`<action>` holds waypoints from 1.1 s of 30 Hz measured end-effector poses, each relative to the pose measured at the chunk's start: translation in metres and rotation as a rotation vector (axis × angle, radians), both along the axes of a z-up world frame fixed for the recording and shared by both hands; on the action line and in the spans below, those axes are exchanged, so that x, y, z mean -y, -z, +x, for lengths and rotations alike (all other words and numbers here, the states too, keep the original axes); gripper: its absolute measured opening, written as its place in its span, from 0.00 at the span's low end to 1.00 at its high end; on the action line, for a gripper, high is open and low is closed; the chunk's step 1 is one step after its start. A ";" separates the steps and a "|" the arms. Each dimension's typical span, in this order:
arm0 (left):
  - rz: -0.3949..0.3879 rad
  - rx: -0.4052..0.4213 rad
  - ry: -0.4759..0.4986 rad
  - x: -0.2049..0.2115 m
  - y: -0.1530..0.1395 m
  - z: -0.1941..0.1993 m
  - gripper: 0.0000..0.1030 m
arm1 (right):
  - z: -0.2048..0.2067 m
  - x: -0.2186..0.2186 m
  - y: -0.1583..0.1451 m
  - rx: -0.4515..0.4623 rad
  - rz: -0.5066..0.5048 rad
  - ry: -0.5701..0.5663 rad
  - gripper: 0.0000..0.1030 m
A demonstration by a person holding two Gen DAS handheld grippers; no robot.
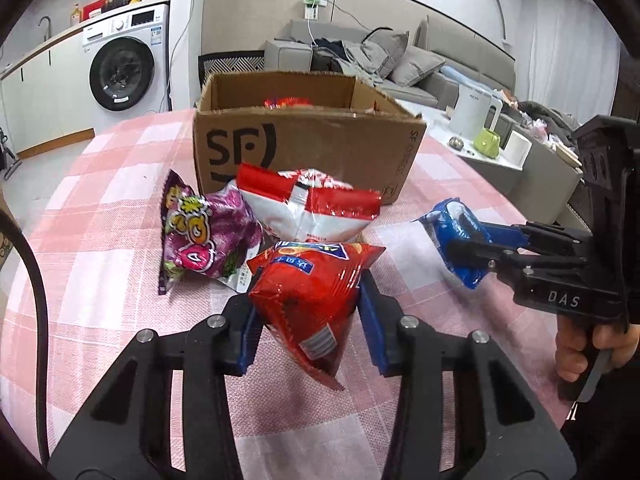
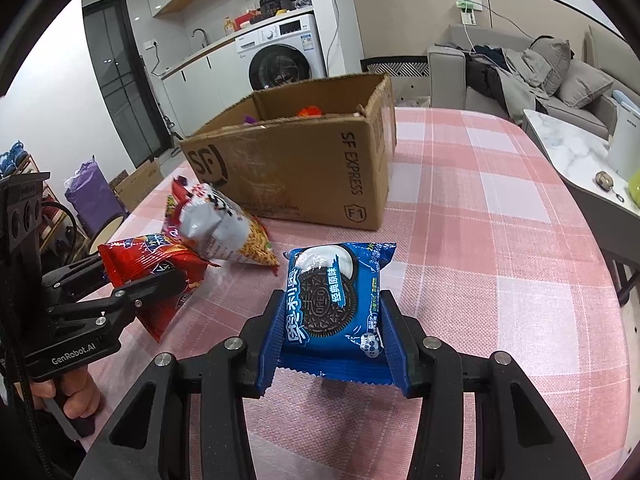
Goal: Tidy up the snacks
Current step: 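Carry the red chip bag with the left gripper while the right gripper carries the Oreo pack over the box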
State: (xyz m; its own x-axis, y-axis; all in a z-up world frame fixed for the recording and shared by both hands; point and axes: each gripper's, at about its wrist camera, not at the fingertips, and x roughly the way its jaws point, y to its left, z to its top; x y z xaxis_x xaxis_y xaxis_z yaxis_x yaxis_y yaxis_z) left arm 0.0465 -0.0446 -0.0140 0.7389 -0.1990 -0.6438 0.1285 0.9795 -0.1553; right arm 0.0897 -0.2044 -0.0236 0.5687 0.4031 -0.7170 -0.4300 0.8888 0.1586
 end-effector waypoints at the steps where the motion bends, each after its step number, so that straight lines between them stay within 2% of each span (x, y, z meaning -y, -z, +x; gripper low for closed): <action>1: -0.002 0.008 -0.002 -0.001 -0.003 -0.003 0.39 | -0.001 -0.001 -0.002 0.006 0.005 -0.004 0.45; 16: -0.019 0.105 -0.033 -0.022 -0.055 -0.025 0.39 | -0.015 -0.017 -0.035 0.084 0.065 -0.043 0.45; 33: 0.003 0.144 -0.041 -0.025 -0.094 0.008 0.39 | 0.000 -0.038 -0.063 0.147 0.052 -0.065 0.45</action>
